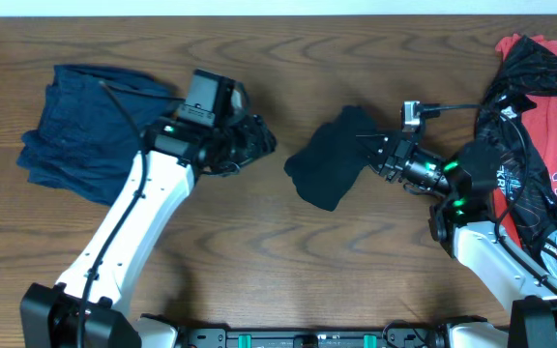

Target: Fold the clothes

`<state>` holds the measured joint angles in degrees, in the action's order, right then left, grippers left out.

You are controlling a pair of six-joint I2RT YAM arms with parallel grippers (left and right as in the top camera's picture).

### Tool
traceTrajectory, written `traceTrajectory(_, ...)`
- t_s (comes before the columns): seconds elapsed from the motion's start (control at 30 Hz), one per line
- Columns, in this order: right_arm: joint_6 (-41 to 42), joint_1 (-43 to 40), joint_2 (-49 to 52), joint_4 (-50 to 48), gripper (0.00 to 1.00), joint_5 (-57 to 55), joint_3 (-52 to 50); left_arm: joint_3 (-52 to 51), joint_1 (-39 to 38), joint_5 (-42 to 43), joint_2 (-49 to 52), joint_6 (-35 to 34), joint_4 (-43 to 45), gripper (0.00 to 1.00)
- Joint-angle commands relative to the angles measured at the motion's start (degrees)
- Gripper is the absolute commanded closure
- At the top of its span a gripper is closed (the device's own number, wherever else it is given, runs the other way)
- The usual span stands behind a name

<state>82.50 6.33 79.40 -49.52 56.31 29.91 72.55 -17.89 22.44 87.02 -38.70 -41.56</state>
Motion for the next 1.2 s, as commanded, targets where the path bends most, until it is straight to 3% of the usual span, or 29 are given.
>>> traceTrajectory(0.0,-5.92,-0.26,-0.42,1.03,0.88,-5.11,0.83,0.42,1.77,-0.63,0.28,1.86,0.02,0.33)
traceTrajectory(0.43,-9.97,5.62,13.62,2.14,0.90,-5.35,18.60,0.42,1.86,-0.68,0.31,4.61,0.07,0.34)
traceTrajectory(0.7,-11.85,5.73,27.02,3.61,0.91,3.76,36.35,0.42,1.86,-0.68,0.31,4.61,0.07,0.34)
traceTrajectory(0.83,-13.20,4.74,30.08,14.45,0.92,4.59,37.38,0.42,1.86,-0.68,0.31,4.61,0.04,0.33)
traceTrajectory(1.03,-29.81,0.35,31.23,49.81,0.98,2.08,37.38,0.42,1.86,-0.68,0.31,4.61,0.07,0.34)
traceTrajectory(1.17,-39.34,-3.65,31.19,68.08,0.99,-1.18,37.38,0.42,1.86,-0.68,0.31,4.61,0.09,0.34)
